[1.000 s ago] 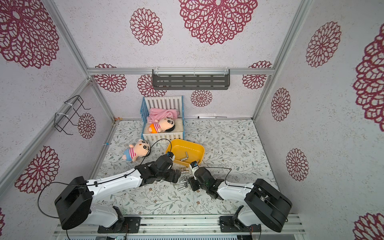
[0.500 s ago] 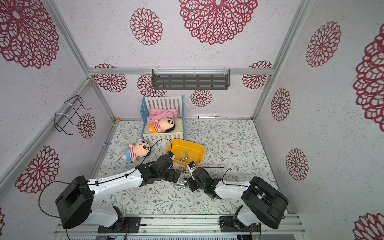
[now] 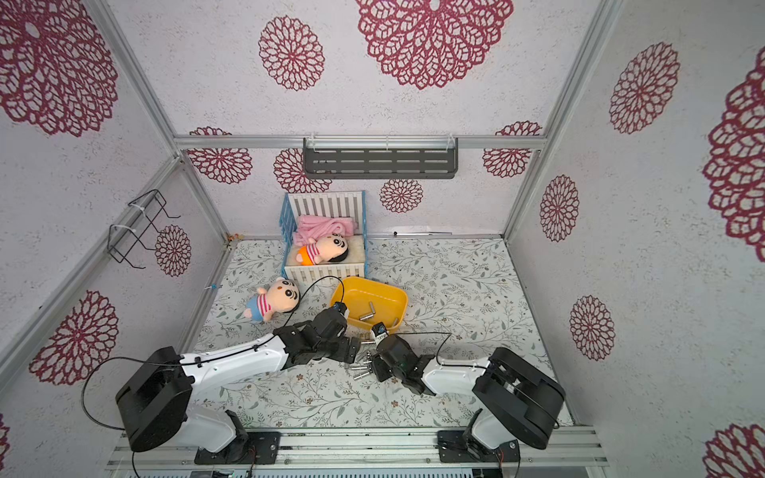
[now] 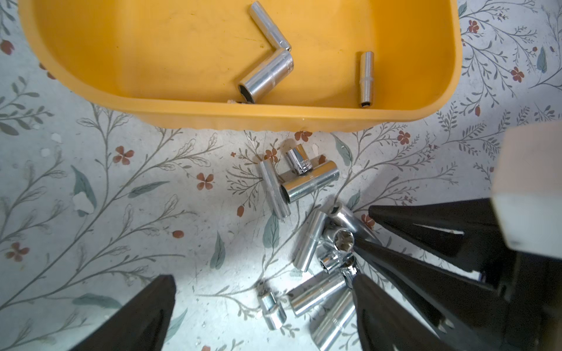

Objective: Put the screws on the desktop into the storage box
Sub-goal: Pick up the screw from the center of the board.

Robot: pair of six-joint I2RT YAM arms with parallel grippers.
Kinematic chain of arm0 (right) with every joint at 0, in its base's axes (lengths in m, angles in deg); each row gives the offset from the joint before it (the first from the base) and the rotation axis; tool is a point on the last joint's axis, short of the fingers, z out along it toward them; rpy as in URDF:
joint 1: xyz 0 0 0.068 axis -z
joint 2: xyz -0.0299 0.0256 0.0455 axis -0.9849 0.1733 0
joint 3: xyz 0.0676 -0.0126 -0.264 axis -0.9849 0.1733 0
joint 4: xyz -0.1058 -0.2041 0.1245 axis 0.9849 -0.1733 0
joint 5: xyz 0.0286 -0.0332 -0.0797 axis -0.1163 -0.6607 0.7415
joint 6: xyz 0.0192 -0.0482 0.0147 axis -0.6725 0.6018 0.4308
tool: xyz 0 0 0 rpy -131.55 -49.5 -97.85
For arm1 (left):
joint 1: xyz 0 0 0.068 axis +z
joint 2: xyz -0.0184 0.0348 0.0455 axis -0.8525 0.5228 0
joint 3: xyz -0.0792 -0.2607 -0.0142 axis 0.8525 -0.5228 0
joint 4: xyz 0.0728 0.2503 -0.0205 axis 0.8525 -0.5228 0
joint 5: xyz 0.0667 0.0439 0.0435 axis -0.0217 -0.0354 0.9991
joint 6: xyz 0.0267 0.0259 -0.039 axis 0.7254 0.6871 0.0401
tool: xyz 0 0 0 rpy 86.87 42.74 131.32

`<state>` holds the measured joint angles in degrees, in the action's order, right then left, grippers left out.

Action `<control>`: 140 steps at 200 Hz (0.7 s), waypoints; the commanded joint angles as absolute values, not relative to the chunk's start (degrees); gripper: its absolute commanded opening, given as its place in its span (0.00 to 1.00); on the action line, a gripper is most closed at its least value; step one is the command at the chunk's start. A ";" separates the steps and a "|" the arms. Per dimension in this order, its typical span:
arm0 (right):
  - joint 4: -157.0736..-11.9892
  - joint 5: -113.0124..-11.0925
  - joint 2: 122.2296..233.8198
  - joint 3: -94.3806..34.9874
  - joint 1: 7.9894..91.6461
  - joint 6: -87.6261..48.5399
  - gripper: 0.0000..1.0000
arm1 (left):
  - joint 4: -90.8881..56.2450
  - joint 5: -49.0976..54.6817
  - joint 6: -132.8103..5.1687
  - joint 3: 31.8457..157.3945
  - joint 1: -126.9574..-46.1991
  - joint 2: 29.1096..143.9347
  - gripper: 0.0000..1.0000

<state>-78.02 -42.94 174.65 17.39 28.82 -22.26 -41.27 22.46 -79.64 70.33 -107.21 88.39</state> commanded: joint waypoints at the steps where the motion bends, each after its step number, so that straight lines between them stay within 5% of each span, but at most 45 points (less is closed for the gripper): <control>1: -78.45 -39.86 174.94 15.77 28.44 -22.20 0.32 | -41.06 23.62 -79.21 71.79 -107.72 88.61 0.97; 59: -80.97 -34.80 174.65 15.42 28.34 -22.37 0.29 | -41.68 24.47 -79.43 72.05 -107.72 88.52 0.97; 140: -81.18 -33.97 169.88 16.95 28.36 -22.19 0.10 | -42.34 28.69 -80.09 71.40 -107.70 86.02 0.99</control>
